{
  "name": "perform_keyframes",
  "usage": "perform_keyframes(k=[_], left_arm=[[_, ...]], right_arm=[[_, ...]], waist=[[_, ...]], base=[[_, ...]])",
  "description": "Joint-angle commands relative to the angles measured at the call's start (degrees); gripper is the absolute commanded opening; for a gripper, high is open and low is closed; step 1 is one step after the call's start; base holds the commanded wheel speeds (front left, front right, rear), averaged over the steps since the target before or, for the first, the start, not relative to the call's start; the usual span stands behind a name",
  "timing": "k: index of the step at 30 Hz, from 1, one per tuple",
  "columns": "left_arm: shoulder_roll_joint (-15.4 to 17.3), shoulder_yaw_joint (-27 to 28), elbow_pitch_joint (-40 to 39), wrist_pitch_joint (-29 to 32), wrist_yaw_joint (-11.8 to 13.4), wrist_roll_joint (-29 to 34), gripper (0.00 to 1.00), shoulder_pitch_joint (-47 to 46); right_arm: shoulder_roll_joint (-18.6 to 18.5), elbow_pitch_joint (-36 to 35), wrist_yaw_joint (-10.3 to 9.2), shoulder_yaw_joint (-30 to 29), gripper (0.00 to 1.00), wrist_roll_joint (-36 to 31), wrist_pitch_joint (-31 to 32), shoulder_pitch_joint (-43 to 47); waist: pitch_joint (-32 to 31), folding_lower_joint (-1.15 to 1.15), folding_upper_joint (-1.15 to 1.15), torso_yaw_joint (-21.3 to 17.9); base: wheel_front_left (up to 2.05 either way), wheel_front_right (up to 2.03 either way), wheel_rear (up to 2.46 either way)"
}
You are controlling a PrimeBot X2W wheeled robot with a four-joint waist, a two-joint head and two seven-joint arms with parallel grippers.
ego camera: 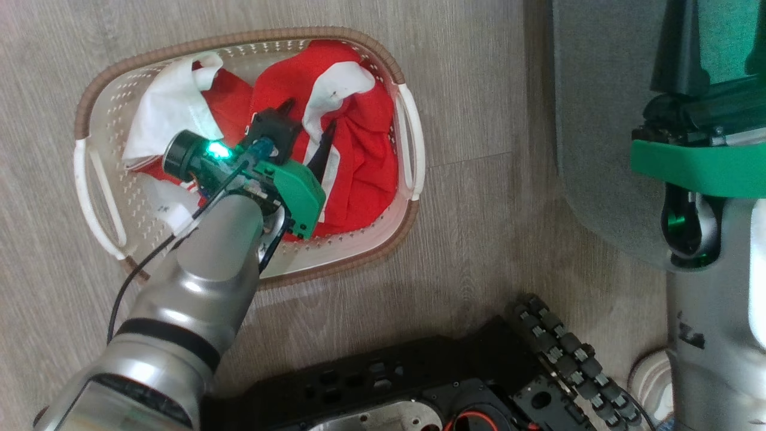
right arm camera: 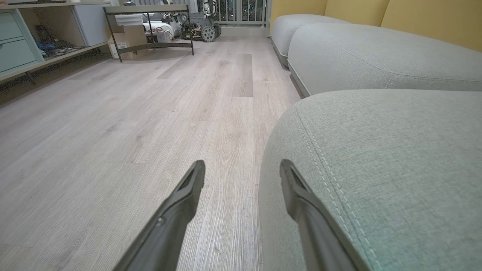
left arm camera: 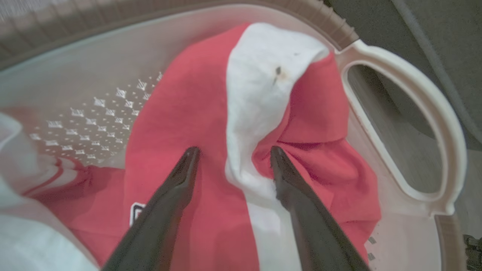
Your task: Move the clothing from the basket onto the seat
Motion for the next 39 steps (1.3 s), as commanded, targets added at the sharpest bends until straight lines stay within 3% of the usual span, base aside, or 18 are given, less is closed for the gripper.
perform_keyframes(k=[1,2,3,10,14,29,39], left_arm=[[0.6,0.2,-0.7,-0.5,0.2,-1.1,0.81,0.5],[0.6,-0.1,-0.9,-0.5,0.1,-1.5,0.29,0.3],[0.6,-0.4,-1.3,-0.5,0.1,-1.9,0.00,0.2],[0.6,-0.8,-3.8,-0.5,0.4,-3.0,0.00,0.8],[0.6,0.4,-7.5,-0.5,0.5,-2.7,0.00,3.0],[0.7,4.2,-18.7,-0.5,-0.3,-4.1,0.00,15.2],[1.6,6.4,-23.2,-0.5,-0.4,-4.9,0.00,18.2]], right_arm=[[-0.2,-2.1,-0.01,1.1,1.00,0.4,-0.3,0.8],[-0.2,-2.1,-0.01,1.1,1.00,0.4,-0.3,0.8],[-0.2,-2.0,-0.01,1.1,1.00,0.4,-0.3,0.9],[-0.2,-0.3,-0.01,0.8,1.00,0.2,-0.3,1.2],[-0.2,2.8,-0.01,0.7,1.00,-0.6,-0.3,2.2],[-0.2,13.6,-0.01,1.5,1.00,-2.4,-0.3,12.7],[-0.2,18.2,-0.01,3.6,1.00,-2.0,-0.3,20.8]], waist=[[0.3,-0.01,0.00,-0.1],[0.3,-0.01,0.00,-0.1],[0.2,-0.01,0.00,0.0],[-2.5,-0.01,0.00,1.1],[-7.9,-0.01,0.00,2.6],[-34.9,-0.01,0.00,7.6],[-50.0,-0.01,0.00,8.9]], base=[[0.00,0.00,0.00],[0.00,0.00,0.00],[0.00,0.00,0.00],[0.00,0.00,0.00],[0.00,0.00,0.00],[0.00,0.00,0.00],[0.00,0.00,0.00]])
